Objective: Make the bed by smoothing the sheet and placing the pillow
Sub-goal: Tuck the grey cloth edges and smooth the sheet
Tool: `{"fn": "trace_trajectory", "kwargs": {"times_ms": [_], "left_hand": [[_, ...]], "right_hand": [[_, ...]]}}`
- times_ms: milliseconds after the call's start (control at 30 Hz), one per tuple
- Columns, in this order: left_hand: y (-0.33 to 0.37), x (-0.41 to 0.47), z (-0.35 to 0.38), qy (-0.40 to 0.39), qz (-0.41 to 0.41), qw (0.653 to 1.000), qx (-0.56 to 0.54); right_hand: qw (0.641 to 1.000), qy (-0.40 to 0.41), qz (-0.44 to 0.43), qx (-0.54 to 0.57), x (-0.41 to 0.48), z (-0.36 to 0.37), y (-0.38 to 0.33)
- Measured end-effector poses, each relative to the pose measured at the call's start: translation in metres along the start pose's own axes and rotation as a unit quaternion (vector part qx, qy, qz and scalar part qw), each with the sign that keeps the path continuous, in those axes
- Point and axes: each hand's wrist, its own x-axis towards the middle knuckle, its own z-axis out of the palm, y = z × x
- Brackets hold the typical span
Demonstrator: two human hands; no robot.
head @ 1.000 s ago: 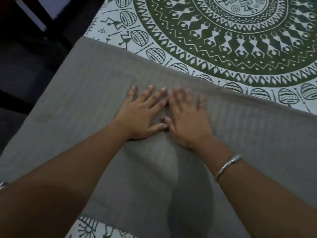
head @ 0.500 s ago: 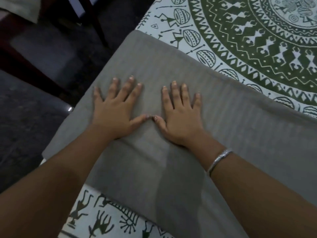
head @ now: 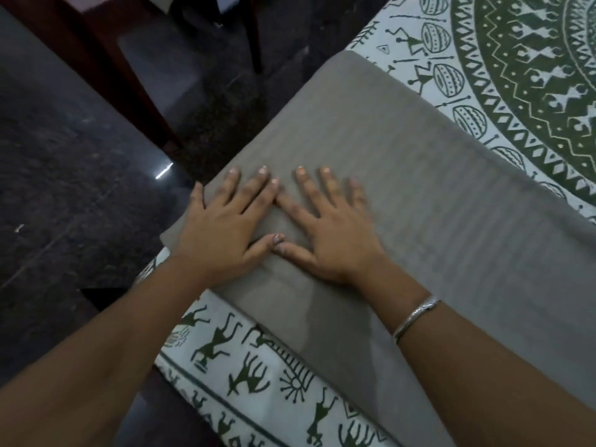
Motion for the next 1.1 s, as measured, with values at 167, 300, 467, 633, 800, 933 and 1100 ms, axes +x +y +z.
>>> {"fn": "trace_trajectory", "kwargs": {"times_ms": [167,300,467,633,800,933,1100], "left_hand": [[-0.004,-0.025,-0.003,0.012,-0.062,0.998,-0.003],[0.005,-0.062,0.008,0.026,0.012,1.000,0.012],[0.029,-0.100,0.008,0.009,-0.034,0.999,0.005],[0.070,-0.139,0.016,0.000,-0.021,1.000,0.022],[0.141,-0.139,0.005,-0.016,0.042,0.999,-0.029],[0.205,-0.150,0.017,-0.052,0.170,0.981,-0.073],[0.242,-0.159,0.018,-0.019,0.145,0.987,-0.061]], "right_hand": [[0.990,-0.005,0.134,0.035,-0.021,0.006,-0.046],[1.000,-0.006,0.004,0.027,-0.058,0.011,-0.053],[0.989,-0.033,0.132,0.053,-0.127,0.018,-0.058],[0.992,-0.046,-0.084,0.084,-0.173,0.020,-0.067],[0.980,-0.008,0.186,0.076,-0.229,0.017,-0.030],[0.992,-0.034,0.121,0.033,-0.275,0.024,-0.023],[0.990,-0.027,0.136,0.007,-0.311,0.017,-0.003]]}}
